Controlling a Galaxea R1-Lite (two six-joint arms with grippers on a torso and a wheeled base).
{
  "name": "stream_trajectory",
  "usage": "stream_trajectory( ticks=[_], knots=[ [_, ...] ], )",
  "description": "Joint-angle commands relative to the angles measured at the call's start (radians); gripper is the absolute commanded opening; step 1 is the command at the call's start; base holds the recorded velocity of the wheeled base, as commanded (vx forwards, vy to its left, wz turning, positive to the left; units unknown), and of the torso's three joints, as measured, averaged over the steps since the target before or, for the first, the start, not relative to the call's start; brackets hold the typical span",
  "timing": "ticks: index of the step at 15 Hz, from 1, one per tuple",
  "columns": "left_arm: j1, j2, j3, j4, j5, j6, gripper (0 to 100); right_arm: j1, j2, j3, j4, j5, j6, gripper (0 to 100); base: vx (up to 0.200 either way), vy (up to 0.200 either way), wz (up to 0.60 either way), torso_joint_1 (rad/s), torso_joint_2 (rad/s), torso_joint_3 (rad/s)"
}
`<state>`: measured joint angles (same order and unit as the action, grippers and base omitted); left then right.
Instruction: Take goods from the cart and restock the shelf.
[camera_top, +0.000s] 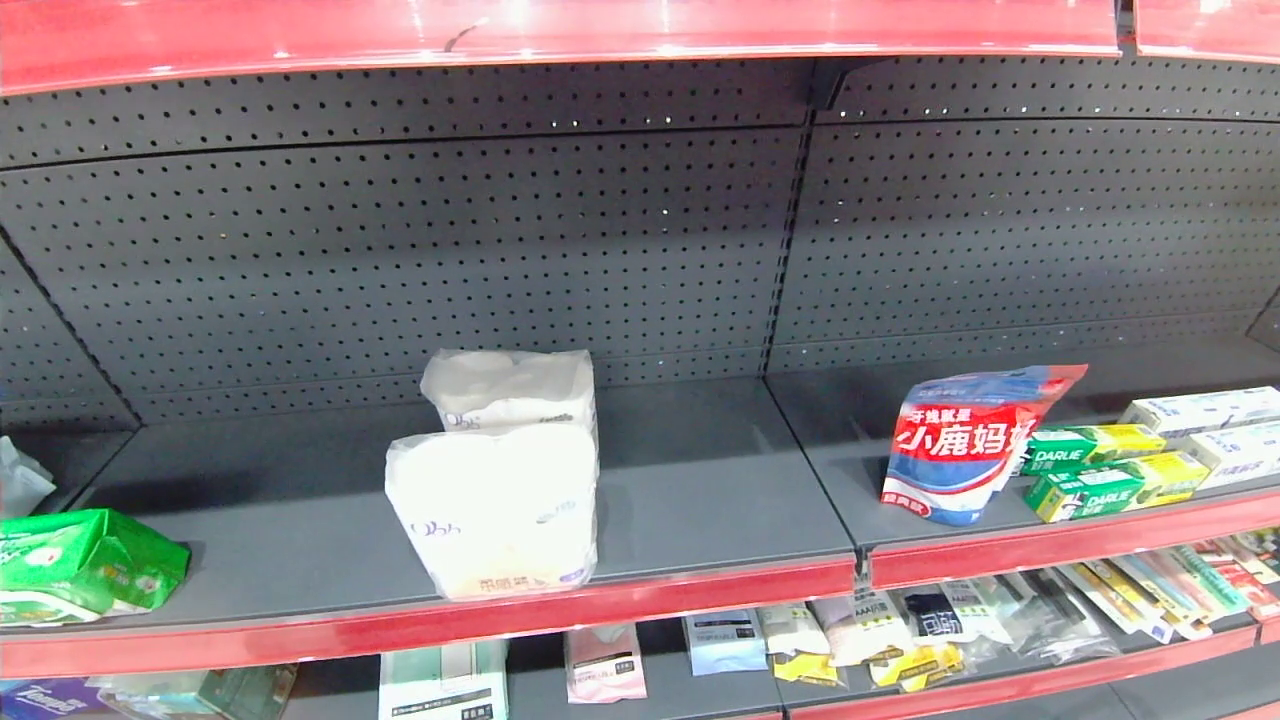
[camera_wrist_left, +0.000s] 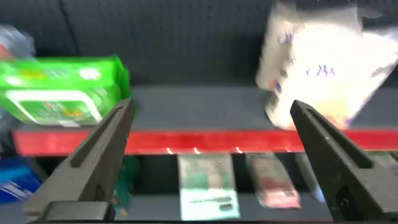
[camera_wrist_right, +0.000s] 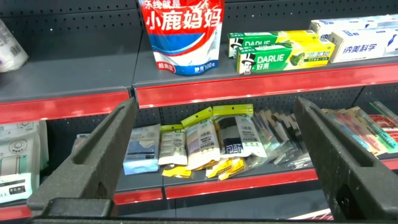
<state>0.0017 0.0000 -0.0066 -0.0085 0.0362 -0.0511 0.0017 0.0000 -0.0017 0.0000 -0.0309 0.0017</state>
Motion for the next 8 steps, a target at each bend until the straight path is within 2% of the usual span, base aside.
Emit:
stream_trajectory(
  ticks=[1, 8],
  knots=[
    [0.0, 0.0, 0.005, 0.007, -0.068, 0.008, 100, 0.0, 0.002, 0.0, 0.0, 0.0, -0.002, 100, 0.0, 0.0, 0.0, 0.0, 0.0, 0.0],
    [-0.002, 0.0, 0.005, 0.009, -0.075, 0.042, 100, 0.0, 0.002, 0.002, 0.0, 0.002, -0.005, 100, 0.0, 0.0, 0.0, 0.0, 0.0, 0.0]
  ],
)
